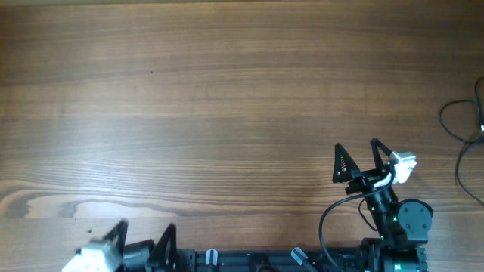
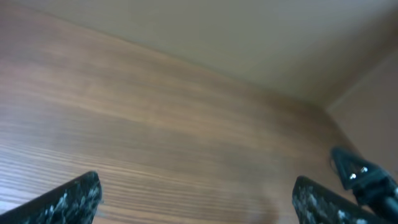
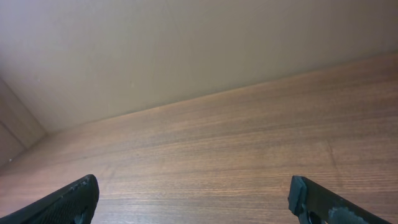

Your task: Untangle cables

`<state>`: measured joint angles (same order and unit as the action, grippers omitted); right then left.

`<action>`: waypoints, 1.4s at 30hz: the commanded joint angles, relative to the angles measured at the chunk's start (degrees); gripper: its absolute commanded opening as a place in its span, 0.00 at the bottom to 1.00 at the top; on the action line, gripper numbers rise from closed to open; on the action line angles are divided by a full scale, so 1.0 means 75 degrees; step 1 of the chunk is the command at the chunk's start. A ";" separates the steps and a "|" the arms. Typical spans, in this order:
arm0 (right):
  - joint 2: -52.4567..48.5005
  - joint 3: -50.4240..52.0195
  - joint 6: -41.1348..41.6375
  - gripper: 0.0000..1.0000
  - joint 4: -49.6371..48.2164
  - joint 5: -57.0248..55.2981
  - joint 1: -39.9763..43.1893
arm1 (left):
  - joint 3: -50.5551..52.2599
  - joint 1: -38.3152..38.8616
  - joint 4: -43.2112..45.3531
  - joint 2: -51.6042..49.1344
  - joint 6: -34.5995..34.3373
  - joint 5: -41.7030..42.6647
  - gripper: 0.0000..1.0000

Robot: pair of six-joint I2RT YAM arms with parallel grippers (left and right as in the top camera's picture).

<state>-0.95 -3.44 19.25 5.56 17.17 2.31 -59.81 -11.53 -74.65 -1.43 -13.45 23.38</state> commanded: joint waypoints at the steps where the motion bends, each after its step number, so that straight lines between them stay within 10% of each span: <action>1: 0.0099 0.0050 0.0047 1.00 -0.0017 0.0125 0.0023 | 0.1722 -0.0525 0.1670 0.0076 0.0463 0.1737 1.00; 10: 0.0099 0.0050 0.0044 1.00 -0.0017 0.0125 0.0023 | 0.5013 -0.0580 0.6234 0.0076 0.0901 0.3450 1.00; 15: 0.0099 0.0050 0.0044 1.00 -0.0017 0.0125 0.0023 | 0.5598 0.0440 0.6650 0.0163 -0.1862 -0.0708 1.00; 22: 0.0099 0.0050 0.0047 1.00 -0.0017 0.0125 0.0023 | 0.7341 0.1373 0.9273 0.0163 -0.2031 -0.2850 1.00; 31: 0.0099 0.0050 0.0044 1.00 -0.0017 0.0125 0.0023 | 0.7924 0.1518 0.9541 0.0163 0.0979 -0.2363 1.00; 42: 0.0099 0.0050 0.0044 1.00 -0.0017 0.0125 0.0023 | 0.7924 0.1524 0.9413 0.0154 0.1163 -0.2442 1.00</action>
<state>-0.89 -3.40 19.25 5.58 17.17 2.31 -0.91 -0.43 -4.08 -0.69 -6.22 4.38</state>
